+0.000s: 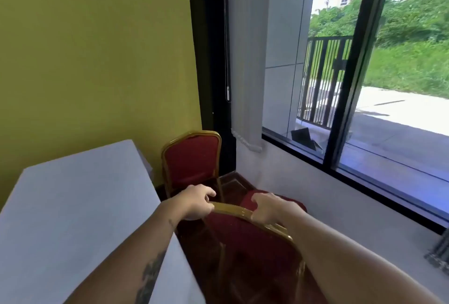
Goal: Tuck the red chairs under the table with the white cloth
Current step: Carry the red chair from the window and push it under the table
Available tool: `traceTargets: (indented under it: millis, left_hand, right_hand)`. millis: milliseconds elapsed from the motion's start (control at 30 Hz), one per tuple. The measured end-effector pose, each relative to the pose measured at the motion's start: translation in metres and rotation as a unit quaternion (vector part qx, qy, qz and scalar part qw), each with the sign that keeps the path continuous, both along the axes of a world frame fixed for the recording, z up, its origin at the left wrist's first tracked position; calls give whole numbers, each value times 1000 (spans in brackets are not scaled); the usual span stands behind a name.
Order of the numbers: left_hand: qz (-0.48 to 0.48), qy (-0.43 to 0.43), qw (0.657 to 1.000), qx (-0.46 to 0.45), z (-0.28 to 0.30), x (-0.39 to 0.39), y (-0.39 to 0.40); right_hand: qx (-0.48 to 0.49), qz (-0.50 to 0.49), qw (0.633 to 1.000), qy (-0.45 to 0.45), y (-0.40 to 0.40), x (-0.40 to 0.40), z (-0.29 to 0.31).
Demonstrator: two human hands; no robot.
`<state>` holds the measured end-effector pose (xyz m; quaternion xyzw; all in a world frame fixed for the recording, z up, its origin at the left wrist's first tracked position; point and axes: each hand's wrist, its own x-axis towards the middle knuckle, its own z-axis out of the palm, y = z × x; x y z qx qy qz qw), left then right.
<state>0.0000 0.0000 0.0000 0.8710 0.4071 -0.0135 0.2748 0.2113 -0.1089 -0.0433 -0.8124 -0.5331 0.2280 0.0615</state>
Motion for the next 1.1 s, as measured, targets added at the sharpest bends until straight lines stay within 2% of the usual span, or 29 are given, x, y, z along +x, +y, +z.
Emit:
traceTargets:
  millis: [200, 500, 633, 833, 933, 1100]
  left_hand:
    - [-15, 98, 995, 14, -42, 68, -16]
    - [0, 186, 980, 72, -88, 116, -10]
    - [-2, 260, 953, 155, -83, 134, -7]
    - [-82, 337, 910, 227, -77, 144, -11]
    - [-91, 342, 910, 217, -80, 144, -30]
    - [-88, 291, 928, 216, -91, 143, -75]
  right_hand:
    - [-67, 23, 997, 19, -19, 25, -37]
    - [12, 8, 997, 77, -31, 47, -83]
    - [35, 0, 995, 90, -30, 50, -89]
    - [34, -13, 995, 91, -32, 43, -84]
    - [15, -8, 996, 91, -47, 47, -79]
    - [-9, -13, 998, 57, -88, 65, -70]
